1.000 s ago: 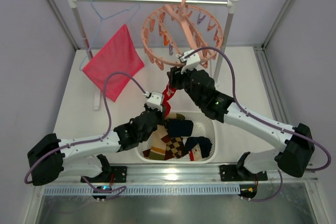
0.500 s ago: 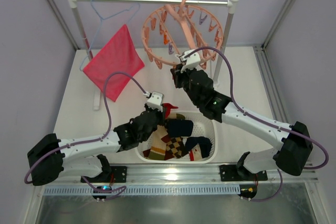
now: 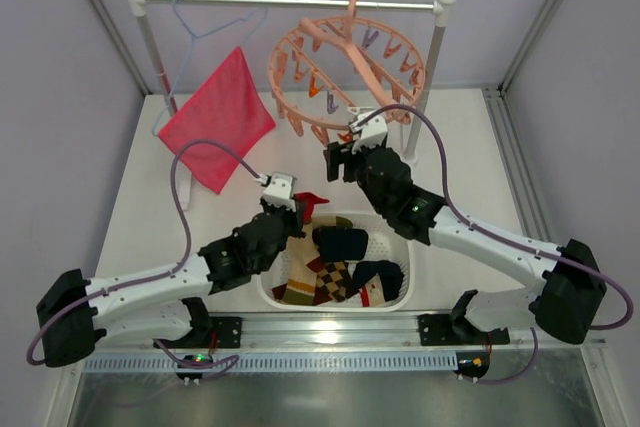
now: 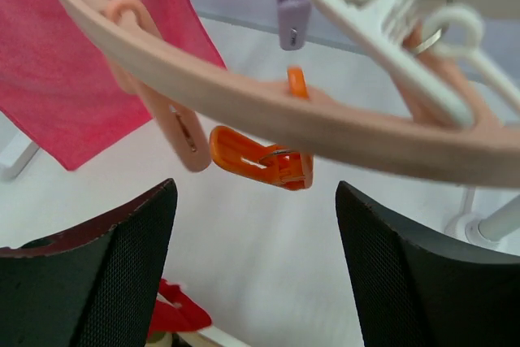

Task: Remove the socks clipped to the hanger

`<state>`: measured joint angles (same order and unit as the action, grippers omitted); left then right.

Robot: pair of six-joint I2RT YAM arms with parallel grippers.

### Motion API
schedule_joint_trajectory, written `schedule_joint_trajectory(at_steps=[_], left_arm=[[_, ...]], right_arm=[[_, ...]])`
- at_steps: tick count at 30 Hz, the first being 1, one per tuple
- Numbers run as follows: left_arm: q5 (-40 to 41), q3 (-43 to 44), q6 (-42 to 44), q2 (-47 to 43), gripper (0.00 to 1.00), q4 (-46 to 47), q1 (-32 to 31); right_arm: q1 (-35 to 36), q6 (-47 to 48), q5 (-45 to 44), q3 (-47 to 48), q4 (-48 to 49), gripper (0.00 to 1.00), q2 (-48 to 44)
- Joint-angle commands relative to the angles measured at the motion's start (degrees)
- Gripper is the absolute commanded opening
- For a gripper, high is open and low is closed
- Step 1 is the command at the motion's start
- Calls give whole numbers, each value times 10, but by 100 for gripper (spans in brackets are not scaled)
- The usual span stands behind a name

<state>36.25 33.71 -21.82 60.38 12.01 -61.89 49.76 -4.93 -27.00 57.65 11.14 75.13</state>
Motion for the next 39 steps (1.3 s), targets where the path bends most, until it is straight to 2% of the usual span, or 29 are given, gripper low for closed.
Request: schedule_joint_trajectory(at_steps=[1,4,7,10,14,15,16,19,22,27,39], left_arm=[[35,-7,-2,-42,0,-17,-3],[1,-28,9,-77,0,-12,-3],[-68,-37,23,-108,0,-19,-2],[-162,-29,21,-128,0,-50,4],[-291,-28,-9,-155,0,-83,24],[-323,-33,-22,-164,0,-80,39],[-404,-40,-47,-173,0,-57,48],[-486,-73,-100,-216,0,-21,78],[-498,-88,-116,-246,0,-29,87],[-480,-101,-125,-267,0,-97,87],[-309,-178,-159,-333,0,-233,87]], right_arm=[[2,-17,-33,-44,20,80,-53],[1,-31,-63,-112,24,82,-89],[-4,-54,-86,-155,30,88,-120],[-34,-93,-68,-226,32,90,-156],[-134,-146,4,-307,49,90,-214],[-155,-155,18,-325,55,90,-230],[-171,-160,33,-352,60,90,-255],[-218,-163,56,-371,42,91,-293],[-243,-161,64,-382,35,91,-308],[-259,-166,80,-390,40,91,-309],[-276,-172,94,-395,56,91,-287]])
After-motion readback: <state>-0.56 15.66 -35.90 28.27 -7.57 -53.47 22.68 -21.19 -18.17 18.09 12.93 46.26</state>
